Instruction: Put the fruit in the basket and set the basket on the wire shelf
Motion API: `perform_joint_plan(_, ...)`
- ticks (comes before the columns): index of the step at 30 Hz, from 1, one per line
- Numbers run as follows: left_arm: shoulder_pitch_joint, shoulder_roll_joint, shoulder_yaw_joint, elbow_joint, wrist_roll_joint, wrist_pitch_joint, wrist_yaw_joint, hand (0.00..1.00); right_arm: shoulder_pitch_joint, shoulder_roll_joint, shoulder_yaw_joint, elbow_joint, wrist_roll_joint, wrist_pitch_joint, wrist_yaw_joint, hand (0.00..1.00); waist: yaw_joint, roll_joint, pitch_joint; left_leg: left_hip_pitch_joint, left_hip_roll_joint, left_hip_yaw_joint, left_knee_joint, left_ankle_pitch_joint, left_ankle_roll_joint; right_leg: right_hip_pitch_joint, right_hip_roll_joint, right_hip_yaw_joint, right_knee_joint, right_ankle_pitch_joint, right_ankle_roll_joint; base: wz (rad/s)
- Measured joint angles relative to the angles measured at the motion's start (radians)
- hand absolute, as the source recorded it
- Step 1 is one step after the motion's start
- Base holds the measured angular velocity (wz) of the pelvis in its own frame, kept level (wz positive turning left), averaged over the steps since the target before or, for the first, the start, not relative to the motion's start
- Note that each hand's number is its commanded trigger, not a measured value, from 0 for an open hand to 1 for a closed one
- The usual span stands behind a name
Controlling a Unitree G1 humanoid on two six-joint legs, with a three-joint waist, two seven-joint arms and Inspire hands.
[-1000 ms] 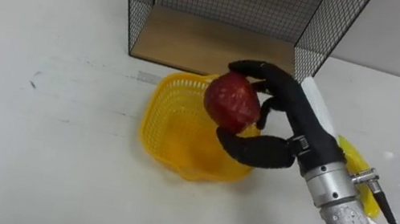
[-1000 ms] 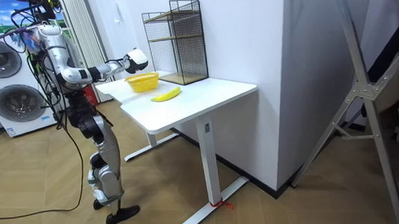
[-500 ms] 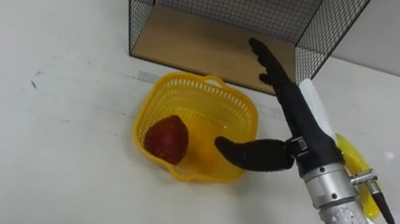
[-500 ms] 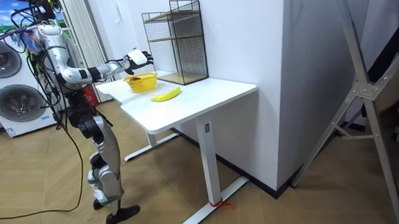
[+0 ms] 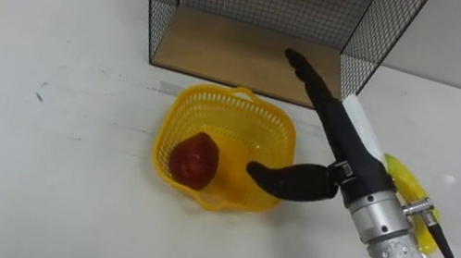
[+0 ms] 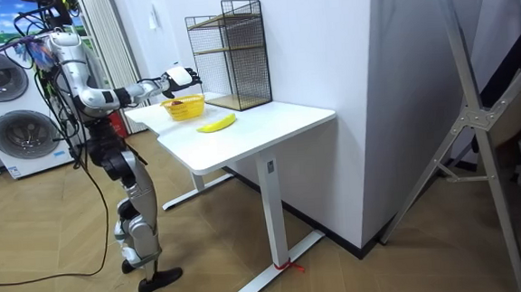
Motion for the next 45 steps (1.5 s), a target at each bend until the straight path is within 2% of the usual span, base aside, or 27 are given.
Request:
perform_joint_plan(5, 0.009, -0.005, 0.010, 0.003, 0.000, 0.001, 0.000, 0.00, 0.001, 0.005, -0.041, 0.000, -0.001, 0.000, -0.011, 0.00, -0.005, 0.003, 0.0005, 0.001, -0.001, 0.000, 0.002, 0.000, 0.000, 0.001, -0.001, 0.001, 0.000, 0.000, 0.000, 0.00)
perform_joint_plan(12, 0.033, -0.006, 0.021, 0.026, 0.007, 0.002, 0.000, 0.00, 0.001, 0.005, -0.177, 0.009, 0.001, -0.001, -0.151, 0.00, -0.013, 0.002, 0.0004, 0.006, 0.000, 0.000, 0.002, 0.000, 0.000, 0.006, -0.001, 0.001, -0.001, 0.000, 0.000, 0.00)
perform_joint_plan(16, 0.051, -0.010, 0.036, 0.027, 0.017, 0.012, 0.000, 0.00, 0.001, 0.005, -0.229, 0.017, 0.014, -0.001, -0.220, 0.00, -0.030, 0.000, 0.0001, 0.000, -0.001, 0.001, 0.002, 0.000, 0.000, -0.001, -0.007, -0.002, 0.000, 0.000, 0.000, 0.00)
perform_joint_plan(21, 0.073, -0.010, 0.061, 0.028, 0.017, 0.022, 0.000, 0.00, 0.001, 0.005, -0.321, 0.059, 0.084, -0.003, -0.312, 0.00, -0.042, -0.001, -0.0003, 0.001, -0.003, -0.004, 0.001, 0.000, 0.000, 0.002, -0.008, 0.002, -0.001, 0.000, 0.000, 0.00)
perform_joint_plan(31, 0.095, -0.014, 0.097, -0.025, 0.020, 0.058, 0.000, 0.00, -0.001, -0.001, -0.354, 0.188, 0.090, 0.002, -0.423, 0.00, -0.051, -0.007, -0.0033, 0.003, -0.003, 0.002, 0.002, 0.000, 0.000, 0.004, -0.009, -0.001, -0.003, -0.001, 0.001, 0.00)
perform_joint_plan(35, 0.095, -0.014, 0.098, -0.027, 0.020, 0.080, 0.000, 0.00, -0.002, -0.001, -0.354, 0.235, 0.085, 0.031, -0.428, 0.00, -0.053, -0.013, -0.0020, 0.003, -0.003, 0.003, 0.001, 0.000, 0.000, 0.002, -0.008, -0.002, -0.003, -0.001, 0.001, 0.00)
perform_joint_plan(37, 0.095, -0.014, 0.100, -0.027, 0.020, 0.093, 0.000, 0.00, -0.002, -0.001, -0.354, 0.260, 0.085, 0.033, -0.428, 0.00, -0.055, -0.016, -0.0025, 0.003, -0.003, 0.003, 0.001, 0.000, 0.000, 0.002, -0.009, -0.002, -0.002, -0.001, 0.001, 0.00)
perform_joint_plan(42, 0.093, -0.015, 0.127, -0.041, 0.019, 0.118, 0.000, 0.00, -0.012, -0.002, -0.353, 0.344, 0.106, 0.078, -0.387, 0.00, -0.054, -0.027, -0.0030, 0.003, -0.002, 0.002, 0.001, 0.000, 0.000, 0.002, -0.009, -0.005, -0.001, -0.001, 0.001, 0.00)
perform_joint_plan(45, 0.094, -0.015, 0.127, -0.043, 0.020, 0.120, 0.000, 0.00, -0.033, -0.005, -0.353, 0.401, 0.122, 0.103, -0.361, 0.00, -0.055, -0.028, -0.0020, 0.003, -0.002, 0.003, 0.001, 0.000, 0.000, 0.002, -0.010, -0.006, 0.000, -0.001, 0.001, 0.00)
